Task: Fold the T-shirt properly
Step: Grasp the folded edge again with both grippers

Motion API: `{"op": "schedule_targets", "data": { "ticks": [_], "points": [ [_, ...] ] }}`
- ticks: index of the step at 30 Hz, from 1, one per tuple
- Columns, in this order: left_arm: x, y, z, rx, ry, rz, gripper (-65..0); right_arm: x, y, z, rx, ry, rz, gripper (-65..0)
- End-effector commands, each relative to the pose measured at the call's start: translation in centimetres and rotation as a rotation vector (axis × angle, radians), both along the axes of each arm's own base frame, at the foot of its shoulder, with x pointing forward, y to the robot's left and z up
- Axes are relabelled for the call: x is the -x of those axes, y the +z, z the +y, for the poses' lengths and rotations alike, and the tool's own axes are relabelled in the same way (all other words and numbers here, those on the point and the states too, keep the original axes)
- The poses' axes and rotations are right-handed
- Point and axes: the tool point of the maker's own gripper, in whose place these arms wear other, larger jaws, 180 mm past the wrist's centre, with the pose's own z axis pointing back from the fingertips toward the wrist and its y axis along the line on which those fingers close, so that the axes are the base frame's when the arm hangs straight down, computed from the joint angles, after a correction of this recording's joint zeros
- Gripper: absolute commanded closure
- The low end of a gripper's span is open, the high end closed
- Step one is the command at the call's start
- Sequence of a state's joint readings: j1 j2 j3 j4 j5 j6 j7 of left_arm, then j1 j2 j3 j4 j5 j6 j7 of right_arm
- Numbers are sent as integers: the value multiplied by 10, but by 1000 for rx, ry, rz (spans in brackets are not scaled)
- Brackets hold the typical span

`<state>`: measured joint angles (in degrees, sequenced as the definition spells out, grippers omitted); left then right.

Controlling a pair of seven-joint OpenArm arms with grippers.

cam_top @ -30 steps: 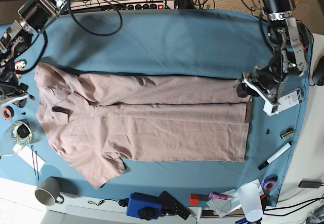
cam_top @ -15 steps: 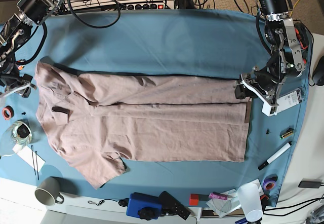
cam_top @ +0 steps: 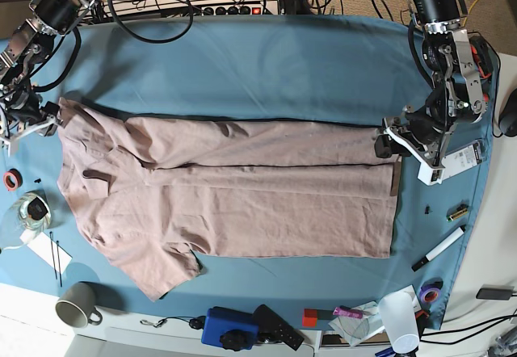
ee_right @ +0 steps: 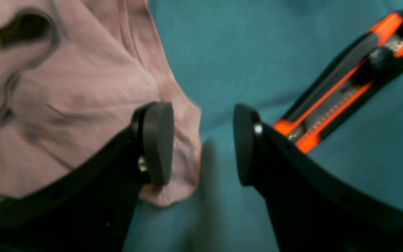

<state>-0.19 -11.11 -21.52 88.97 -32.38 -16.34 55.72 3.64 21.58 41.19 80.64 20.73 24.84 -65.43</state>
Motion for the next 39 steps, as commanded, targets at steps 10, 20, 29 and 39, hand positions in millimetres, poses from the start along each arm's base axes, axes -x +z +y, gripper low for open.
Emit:
{"op": "schedule_targets", "data": {
  "ticks": [10, 20, 29, 39],
  "points": [
    [2, 0, 0, -10, -16, 20, -326, -3, -25, 20, -174, 76, -21, -277],
    [2, 0, 0, -10, -15, 17, -326, -10, -21, 42, -259, 161, -72, -276],
    [1, 1, 0, -9, -11, 10, 0, -11, -19, 40, -252, 158, -83, 0],
    [9, -2, 7, -19, -26, 70, 0, -11, -8, 37, -201, 177, -71, 0]
  ]
}}
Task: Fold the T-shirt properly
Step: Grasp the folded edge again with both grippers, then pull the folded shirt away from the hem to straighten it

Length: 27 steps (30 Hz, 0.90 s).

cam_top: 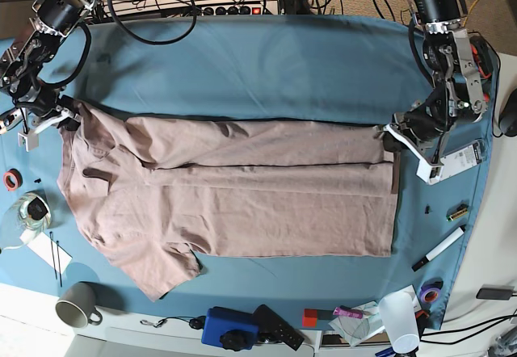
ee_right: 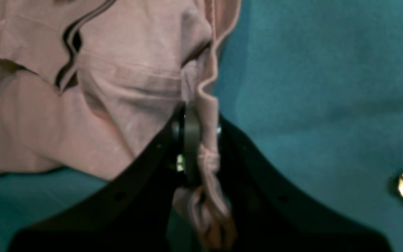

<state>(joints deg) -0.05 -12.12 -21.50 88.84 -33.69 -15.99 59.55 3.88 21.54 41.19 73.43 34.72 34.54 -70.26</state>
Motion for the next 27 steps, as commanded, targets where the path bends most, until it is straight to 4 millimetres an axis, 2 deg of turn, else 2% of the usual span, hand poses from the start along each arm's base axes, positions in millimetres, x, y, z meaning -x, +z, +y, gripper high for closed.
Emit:
{"op": "schedule_targets", "data": {
  "ticks": [1, 7, 12, 16, 21, 27],
  "points": [
    [0, 4, 7, -19, -12, 11, 0, -8, 20, -10, 49, 7, -43, 0],
    [2, 13, 27, -79, -30, 17, 0, -12, 53, -7, 137, 65, -62, 0],
    [5, 16, 41, -119, -40, 33, 0, -9, 57, -4, 132, 76, -50, 0],
    [15, 15, 55, -161, -46, 56, 0, 4, 56, -8, 112, 73, -34, 0],
    [35, 18, 60, -181, -86, 69, 0, 26, 65, -21, 97, 53, -63, 0],
    [62, 19, 59, -244, -121, 81, 0, 49, 68, -23, 130, 57, -51, 0]
  ]
}}
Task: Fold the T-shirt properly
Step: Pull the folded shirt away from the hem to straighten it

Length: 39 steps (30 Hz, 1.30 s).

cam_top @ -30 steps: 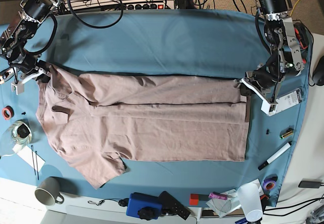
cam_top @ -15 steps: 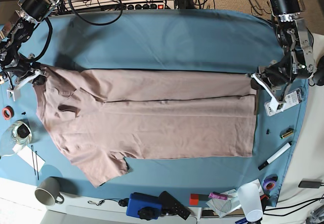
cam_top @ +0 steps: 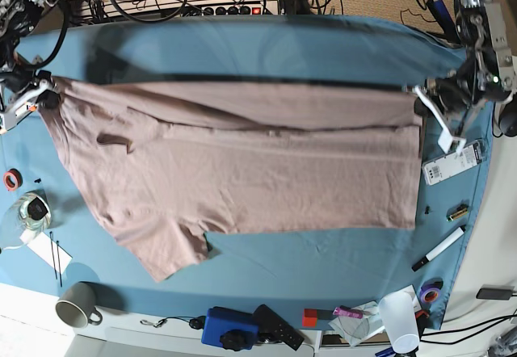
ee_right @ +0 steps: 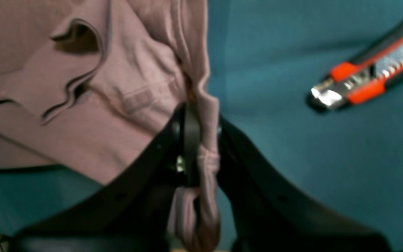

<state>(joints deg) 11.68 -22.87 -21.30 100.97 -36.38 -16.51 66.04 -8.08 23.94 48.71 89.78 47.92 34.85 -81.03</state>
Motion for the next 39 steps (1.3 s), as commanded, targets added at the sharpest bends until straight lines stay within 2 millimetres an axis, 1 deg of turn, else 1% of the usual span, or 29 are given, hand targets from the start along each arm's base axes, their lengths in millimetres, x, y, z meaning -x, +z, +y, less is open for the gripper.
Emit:
{"op": "schedule_targets", "data": {
  "ticks": [1, 7, 10, 17, 23, 30, 31, 34, 35, 36, 39],
  "points": [
    [0, 9, 10, -40, -1, -20, 0, -4, 17, -10, 56, 12, -34, 0],
    [32, 17, 25, -60, 39, -16, 0, 17, 10, -8, 81, 29, 24, 0],
    [42, 21, 25, -29, 16, -27, 0, 25, 6, -5, 64, 36, 38, 0],
    [65, 12, 23, -6, 14, 37, 0, 35, -1, -3, 51, 40, 63, 0],
    [71, 9, 23, -7, 12, 56, 0, 39, -3, -2, 50, 41, 74, 0],
    [69, 11, 22, -6, 3, 38, 0, 37, -1, 0, 40, 45, 63, 0],
    [69, 11, 22, -6, 4, 38, -33, 37, -1, 0, 40, 46, 63, -12],
    [68, 11, 22, -5, 6, 31, -218, 37, -1, 0, 38, 46, 60, -128],
    [66, 12, 22, -4, 8, 20, -260, 36, 0, 1, 34, 48, 54, -143],
    [65, 13, 22, -4, 10, 12, -286, 34, 2, 3, 21, 53, 39, -143],
    [60, 16, 26, -38, 9, -14, -294, 22, 17, 10, -29, 84, -38, -143]
  ]
}}
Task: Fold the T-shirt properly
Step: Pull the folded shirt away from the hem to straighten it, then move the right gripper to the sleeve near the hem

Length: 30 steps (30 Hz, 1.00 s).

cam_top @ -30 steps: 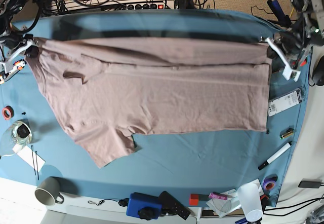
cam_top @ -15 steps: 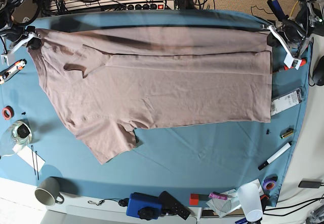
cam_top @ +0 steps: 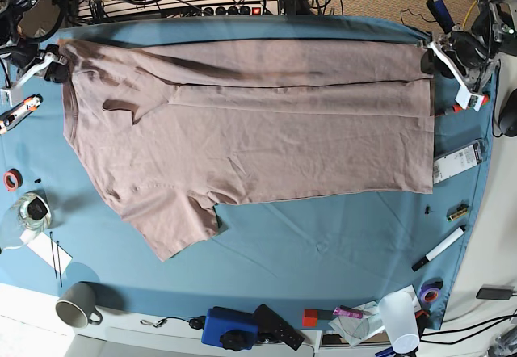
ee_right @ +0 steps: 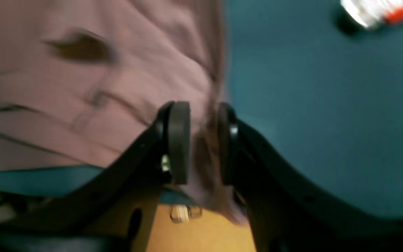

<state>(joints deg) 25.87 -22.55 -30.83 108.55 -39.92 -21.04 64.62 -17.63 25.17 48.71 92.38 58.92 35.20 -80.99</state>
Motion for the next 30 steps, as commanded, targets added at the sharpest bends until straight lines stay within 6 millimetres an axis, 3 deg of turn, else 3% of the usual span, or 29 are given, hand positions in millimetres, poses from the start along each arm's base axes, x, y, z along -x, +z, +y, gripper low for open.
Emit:
{"op": "schedule_targets", "data": {
  "ticks": [1, 5, 10, 14, 17, 23, 30],
  "points": [
    [-8, 12, 5, -38, -15, -41, -294, -12, 22, -8, 35, 21, -61, -143],
    [-23, 34, 7, -123, -43, -134, -294, -28, 44, -15, 96, 60, -113, -143],
    [-49, 76, -9, -135, -81, -337, -292, -63, 74, -16, 119, 61, -235, -143],
    [-65, 88, -7, -149, -77, -399, -276, -90, 86, -32, 241, 20, -261, -142],
    [-74, 87, -1, -151, -58, -405, -229, -114, 86, -26, 296, 28, -257, -142],
    [-83, 80, 7, -132, -28, -403, -229, -176, 63, -15, 342, 36, -236, -142],
    [-83, 80, 4, -114, -28, -407, -229, -246, 49, 11, 321, 117, -235, -142]
  ]
}}
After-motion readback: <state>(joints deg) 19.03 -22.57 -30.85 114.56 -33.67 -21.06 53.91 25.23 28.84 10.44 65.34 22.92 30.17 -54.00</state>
